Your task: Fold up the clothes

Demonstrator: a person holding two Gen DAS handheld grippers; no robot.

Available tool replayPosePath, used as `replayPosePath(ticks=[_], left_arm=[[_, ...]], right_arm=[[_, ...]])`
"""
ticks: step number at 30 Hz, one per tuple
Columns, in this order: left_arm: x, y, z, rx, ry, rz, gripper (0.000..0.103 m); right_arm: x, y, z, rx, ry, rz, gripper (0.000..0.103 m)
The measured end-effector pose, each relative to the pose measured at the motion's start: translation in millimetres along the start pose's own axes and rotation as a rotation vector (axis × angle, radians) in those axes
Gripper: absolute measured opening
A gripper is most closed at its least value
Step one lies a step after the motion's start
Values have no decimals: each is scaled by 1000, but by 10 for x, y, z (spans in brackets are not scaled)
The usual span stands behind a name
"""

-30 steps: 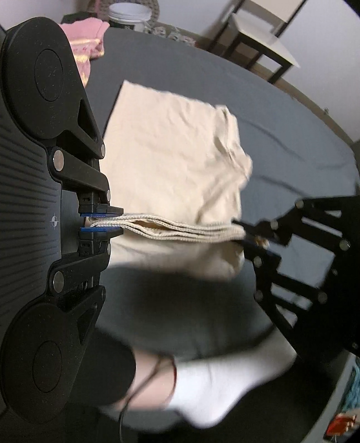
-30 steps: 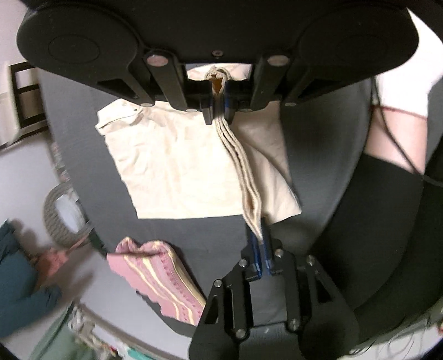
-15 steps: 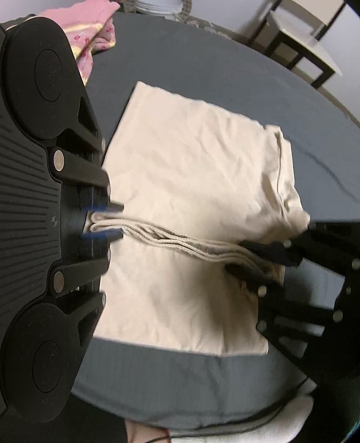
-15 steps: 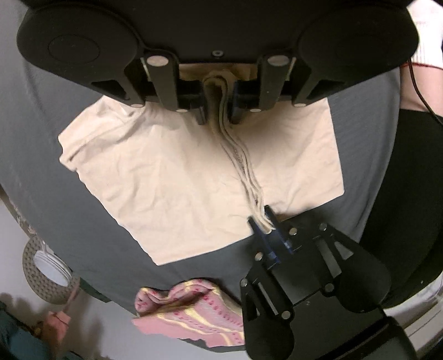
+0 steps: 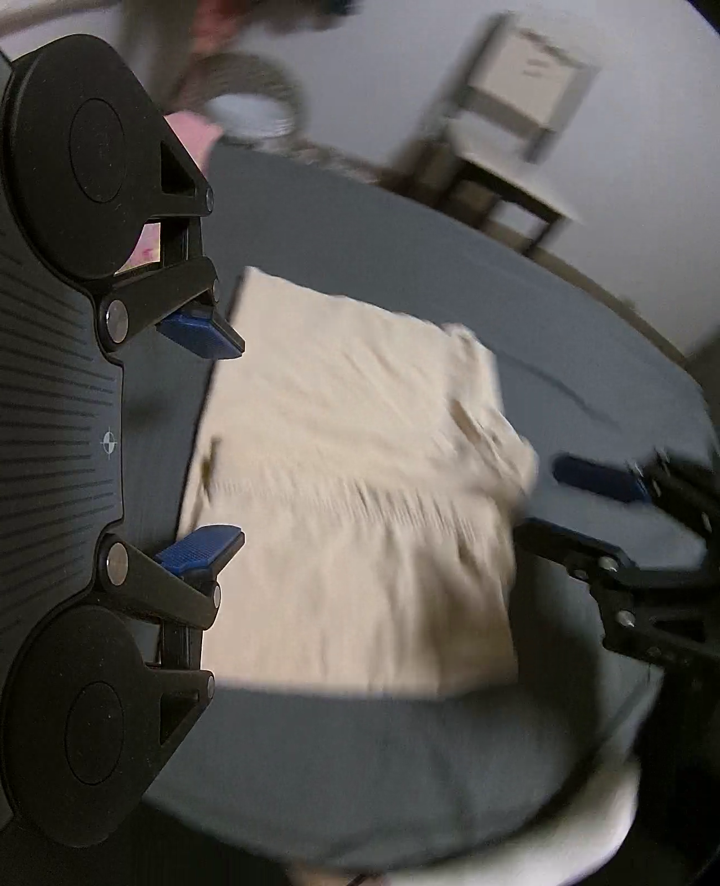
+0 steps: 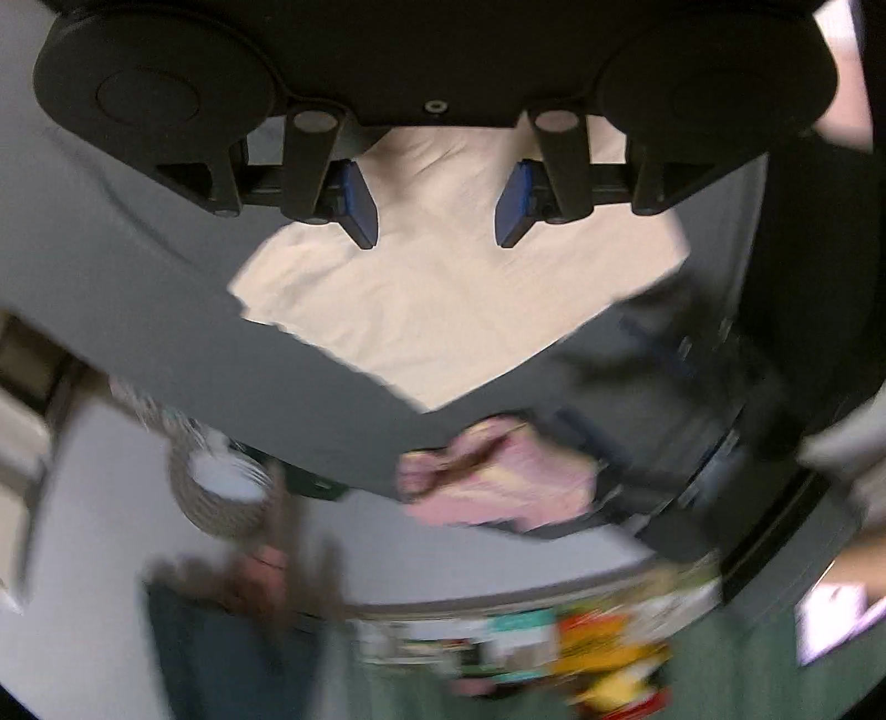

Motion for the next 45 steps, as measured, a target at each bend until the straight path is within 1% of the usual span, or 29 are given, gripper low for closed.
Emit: replayPosePath(ticks=[1,3,5,6,8,10,12,16,17,19,20,22,23,24,26,29,36,41,44,45], left_arm=[[-103,35,30,-6,-49,22,67],[-310,101,91,-16,-146,65,67],[-499,92,139,1,-234,104,67],[-550,87,166,9,-253,113,67],[-652,77,221,24,-290,130,67],[-705,68,269,37,-302,141,67],[-686,75,288,51,-287,146,67],[-631,161,273,72,-264,155,67],[-626,179,272,69,-259,155,67],[-623,199,264,63,-251,151,67],[-635,205,254,61,-252,148,67],[-658,215,236,58,-253,144,67],[-661,213,235,55,-255,149,67],[-661,212,235,55,-251,147,67],[-660,209,237,54,-246,143,67],[-679,183,252,46,-265,133,67],[-800,0,320,64,-350,119,67],[-828,-220,354,114,-367,172,67],[-835,-308,361,126,-366,198,67],[-838,-333,354,130,-373,206,62]], right_arm=[[149,-1,-28,4,68,-25,47],[446,-2,-82,12,204,-75,52],[744,-2,-132,20,340,-125,53],[893,-1,-157,24,407,-150,56],[1191,1,-203,32,543,-200,60],[1491,3,-246,39,679,-251,60],[1612,-127,-168,22,695,-264,60],[1700,-344,15,-9,662,-289,58],[1711,-383,62,-15,652,-297,56],[1755,-461,89,-30,687,-344,51],[1778,-500,101,-38,706,-368,46],[1869,-568,64,-57,812,-437,39],[1904,-611,40,-54,849,-460,30],[1937,-656,15,-50,883,-481,18],[1930,-687,10,-50,859,-480,9],[1820,-626,85,-71,757,-452,9],[1426,-483,322,-110,497,-329,9],[1137,-387,494,-134,313,-239,10],[964,-328,600,-148,203,-184,10],[971,-319,591,-147,202,-180,10]])
Point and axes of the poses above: each gripper's, at about its wrist camera, not at the fingertips, and y roughly against the way its jaws point, x to its left, z to its top, the point moved 6 cm from there along -y, roughly the way its jaws point, and after that the axes turned 6 degrees about x, right-handed, at the moved point
